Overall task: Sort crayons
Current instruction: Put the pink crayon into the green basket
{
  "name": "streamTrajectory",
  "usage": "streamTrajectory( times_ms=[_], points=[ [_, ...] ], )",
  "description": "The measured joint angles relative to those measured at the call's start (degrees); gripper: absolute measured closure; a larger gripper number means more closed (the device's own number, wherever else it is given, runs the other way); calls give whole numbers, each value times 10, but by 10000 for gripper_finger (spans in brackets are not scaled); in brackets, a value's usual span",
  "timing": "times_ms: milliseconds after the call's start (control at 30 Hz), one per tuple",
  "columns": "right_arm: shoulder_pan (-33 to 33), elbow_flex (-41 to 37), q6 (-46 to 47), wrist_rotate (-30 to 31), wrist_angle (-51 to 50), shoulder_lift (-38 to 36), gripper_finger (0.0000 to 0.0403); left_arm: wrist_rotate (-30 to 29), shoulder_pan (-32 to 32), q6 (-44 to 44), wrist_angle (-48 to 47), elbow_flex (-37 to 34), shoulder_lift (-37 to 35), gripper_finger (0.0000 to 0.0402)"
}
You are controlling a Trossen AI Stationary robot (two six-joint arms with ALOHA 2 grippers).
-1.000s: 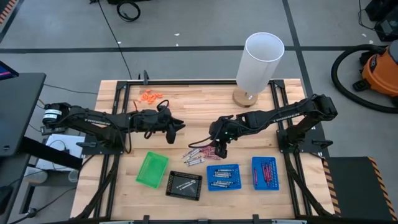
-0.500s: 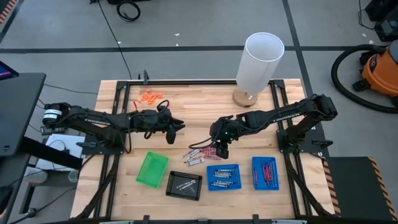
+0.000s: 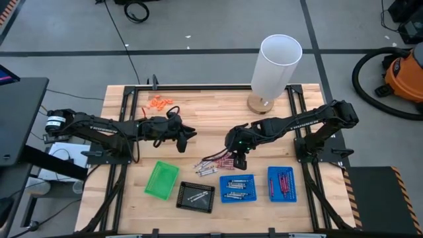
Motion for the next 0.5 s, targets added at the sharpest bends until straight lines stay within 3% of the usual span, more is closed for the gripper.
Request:
streamTrajectory(
  times_ms=[200, 500],
  points=[
    [0, -1, -5, 2, -6, 0, 248, 0, 0, -7, 0, 0, 0, 285],
    [6, -63, -11, -11, 69, 0, 218, 0, 0, -6, 0, 0, 0, 285]
  ],
)
